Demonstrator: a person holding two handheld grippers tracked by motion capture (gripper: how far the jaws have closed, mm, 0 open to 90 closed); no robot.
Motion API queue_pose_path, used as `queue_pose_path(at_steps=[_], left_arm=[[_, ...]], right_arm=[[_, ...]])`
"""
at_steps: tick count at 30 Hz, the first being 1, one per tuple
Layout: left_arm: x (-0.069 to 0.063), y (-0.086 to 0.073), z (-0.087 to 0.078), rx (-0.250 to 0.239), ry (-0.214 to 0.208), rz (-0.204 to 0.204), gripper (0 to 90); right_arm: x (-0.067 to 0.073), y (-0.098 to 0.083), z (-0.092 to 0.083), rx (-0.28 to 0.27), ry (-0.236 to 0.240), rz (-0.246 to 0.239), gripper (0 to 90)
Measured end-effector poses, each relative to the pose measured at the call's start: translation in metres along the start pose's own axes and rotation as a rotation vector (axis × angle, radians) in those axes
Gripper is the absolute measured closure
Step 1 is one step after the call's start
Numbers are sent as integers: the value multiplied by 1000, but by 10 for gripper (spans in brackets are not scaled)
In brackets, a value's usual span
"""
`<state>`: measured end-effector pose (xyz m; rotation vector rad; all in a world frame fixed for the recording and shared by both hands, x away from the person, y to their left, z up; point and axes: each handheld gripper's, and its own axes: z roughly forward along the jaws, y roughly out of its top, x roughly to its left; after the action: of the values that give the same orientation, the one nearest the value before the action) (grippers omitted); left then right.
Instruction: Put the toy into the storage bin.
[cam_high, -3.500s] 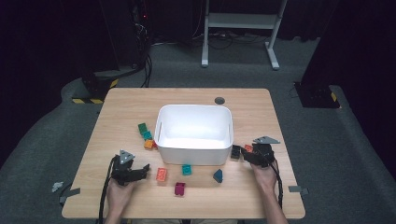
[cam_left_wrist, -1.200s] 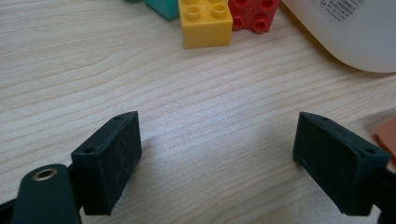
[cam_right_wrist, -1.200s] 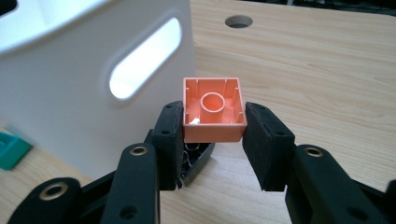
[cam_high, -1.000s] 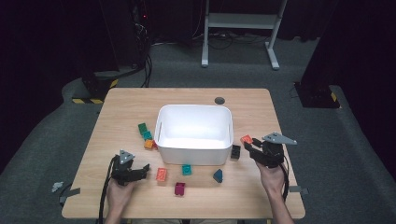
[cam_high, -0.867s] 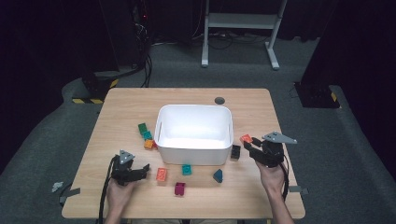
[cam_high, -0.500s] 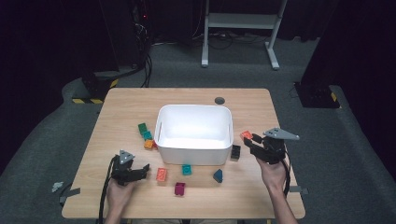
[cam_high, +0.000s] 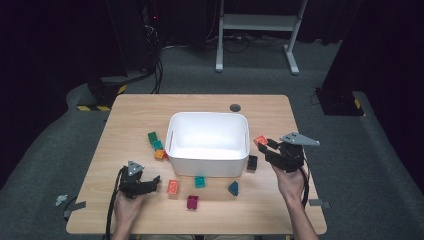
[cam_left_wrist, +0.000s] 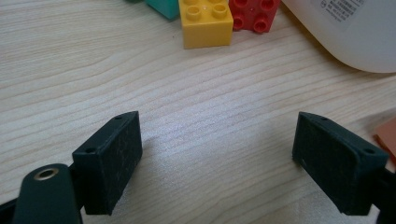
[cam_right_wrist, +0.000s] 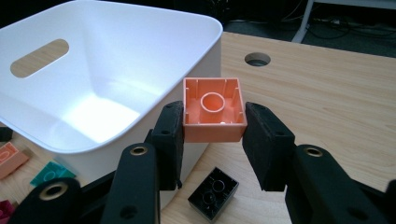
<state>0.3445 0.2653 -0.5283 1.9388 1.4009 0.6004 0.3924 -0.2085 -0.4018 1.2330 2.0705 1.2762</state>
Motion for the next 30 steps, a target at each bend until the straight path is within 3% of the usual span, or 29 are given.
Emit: queue_pose_path(at_steps=[9,17,30], left_arm=[[0,0,0,3,0,4,160],[0,0,0,4,0,5,160],[0,0,0,3,0,4,161]], right_arm=[[8,15,-5,-20,6,-13,595],[14,29,-4,-30,40,-26,595],[26,43,9,-19,90,-45,595]])
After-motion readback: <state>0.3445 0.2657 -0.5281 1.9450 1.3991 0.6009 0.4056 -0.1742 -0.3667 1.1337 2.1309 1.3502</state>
